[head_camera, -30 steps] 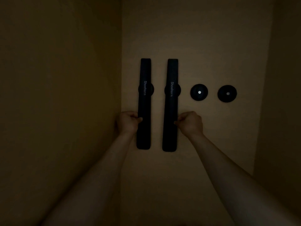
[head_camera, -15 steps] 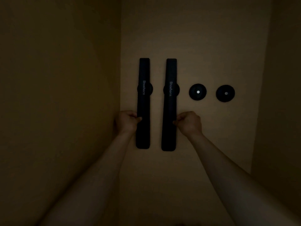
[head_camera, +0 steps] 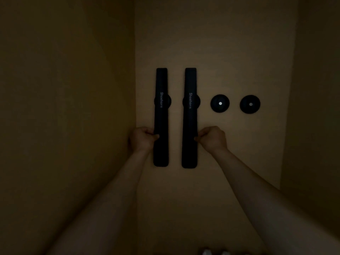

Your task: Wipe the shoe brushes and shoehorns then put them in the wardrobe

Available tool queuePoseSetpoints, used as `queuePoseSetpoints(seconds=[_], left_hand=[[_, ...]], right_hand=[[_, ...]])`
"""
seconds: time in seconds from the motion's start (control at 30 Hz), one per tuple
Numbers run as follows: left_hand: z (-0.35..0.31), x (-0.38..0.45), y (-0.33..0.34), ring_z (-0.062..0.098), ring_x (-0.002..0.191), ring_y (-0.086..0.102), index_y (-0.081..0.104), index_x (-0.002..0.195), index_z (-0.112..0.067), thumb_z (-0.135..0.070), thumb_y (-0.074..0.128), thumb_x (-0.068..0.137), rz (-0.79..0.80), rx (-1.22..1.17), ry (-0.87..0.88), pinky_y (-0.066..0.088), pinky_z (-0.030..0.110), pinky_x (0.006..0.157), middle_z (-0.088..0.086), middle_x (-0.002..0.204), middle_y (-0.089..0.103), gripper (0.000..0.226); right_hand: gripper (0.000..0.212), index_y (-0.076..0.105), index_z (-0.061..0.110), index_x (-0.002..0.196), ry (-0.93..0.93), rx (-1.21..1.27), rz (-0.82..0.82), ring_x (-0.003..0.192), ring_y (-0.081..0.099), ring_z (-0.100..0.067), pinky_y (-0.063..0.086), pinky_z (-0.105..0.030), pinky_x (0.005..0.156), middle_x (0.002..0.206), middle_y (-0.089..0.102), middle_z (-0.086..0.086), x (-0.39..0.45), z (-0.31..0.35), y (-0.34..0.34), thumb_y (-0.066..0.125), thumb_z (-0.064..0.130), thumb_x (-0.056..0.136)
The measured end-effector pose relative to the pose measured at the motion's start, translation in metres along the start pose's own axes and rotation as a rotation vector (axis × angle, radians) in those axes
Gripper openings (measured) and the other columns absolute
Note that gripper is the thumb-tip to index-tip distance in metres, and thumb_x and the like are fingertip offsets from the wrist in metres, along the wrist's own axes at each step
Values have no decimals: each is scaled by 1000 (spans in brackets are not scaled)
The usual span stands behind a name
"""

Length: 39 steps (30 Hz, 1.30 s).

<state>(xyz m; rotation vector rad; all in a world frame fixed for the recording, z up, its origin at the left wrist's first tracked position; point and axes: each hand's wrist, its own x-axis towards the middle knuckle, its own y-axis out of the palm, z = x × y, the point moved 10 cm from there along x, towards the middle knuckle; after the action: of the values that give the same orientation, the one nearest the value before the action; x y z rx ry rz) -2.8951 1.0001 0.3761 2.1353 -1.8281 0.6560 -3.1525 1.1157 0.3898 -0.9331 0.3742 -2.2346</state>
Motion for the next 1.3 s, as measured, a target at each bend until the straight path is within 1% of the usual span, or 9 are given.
queuePoseSetpoints(seconds=[0.1,0.2,0.3,0.4,0.5,0.67,0.77,1.03,1.3], left_hand=[[-3,-8,-5,17,83,62,66,87,-11,-7,79,77,10,51,26,49,25,68,9,100,70,18],[-15,-21,-9,23,100,62,60,121,-9,-17,78,80,11,215,121,53,32,80,9,119,65,45],[-26,-36,-10,26,108,58,49,136,-12,-29,74,85,22,365,180,50,30,80,11,130,57,60],[-32,-53,-8,29,114,54,44,141,-13,-38,66,89,47,511,221,51,38,90,14,135,50,61],[-37,-75,-9,29,121,47,42,142,-17,-41,59,93,43,629,267,46,39,97,12,140,46,58],[-38,-110,-2,31,137,31,36,148,-22,-48,51,95,108,777,293,33,45,111,8,154,33,60],[-37,-133,5,32,142,23,32,150,-24,-51,46,96,188,853,286,23,47,116,8,158,26,62],[-50,-199,15,27,148,13,26,152,-29,-56,36,97,376,955,339,9,51,119,3,161,19,62],[-56,-273,-33,26,147,15,25,152,-29,-57,34,97,482,906,341,9,51,119,2,160,22,63]], right_hand=[[16,76,16,95,13,-21,-17,101,67,-22,48,-22,80,107,74,-5,-7,-6,-9,79,23,80],[22,75,17,102,17,-42,-20,105,65,-21,45,-20,80,112,72,-3,-16,-12,-18,78,25,83],[26,72,17,109,5,-66,-23,107,64,-22,46,-22,82,115,71,-3,-26,-15,-29,75,26,85],[29,69,16,115,-5,-86,10,106,63,-22,47,-23,79,120,67,-4,-38,-22,-36,72,28,88],[35,66,19,122,1,-145,36,109,61,-23,47,-23,80,125,64,-3,-51,-31,-45,69,32,90],[42,60,23,130,20,-223,86,113,61,-25,52,-31,92,128,63,-4,-77,-46,-55,67,36,90],[51,55,26,138,19,-305,133,123,56,-26,49,-35,101,134,61,-3,-100,-50,-62,65,41,90],[63,38,33,150,33,-513,259,136,44,-27,42,-34,107,151,47,0,-171,-49,-80,53,54,93],[64,36,28,151,116,-411,311,133,48,-26,44,-36,106,150,48,-3,-270,-40,-95,54,52,95]])
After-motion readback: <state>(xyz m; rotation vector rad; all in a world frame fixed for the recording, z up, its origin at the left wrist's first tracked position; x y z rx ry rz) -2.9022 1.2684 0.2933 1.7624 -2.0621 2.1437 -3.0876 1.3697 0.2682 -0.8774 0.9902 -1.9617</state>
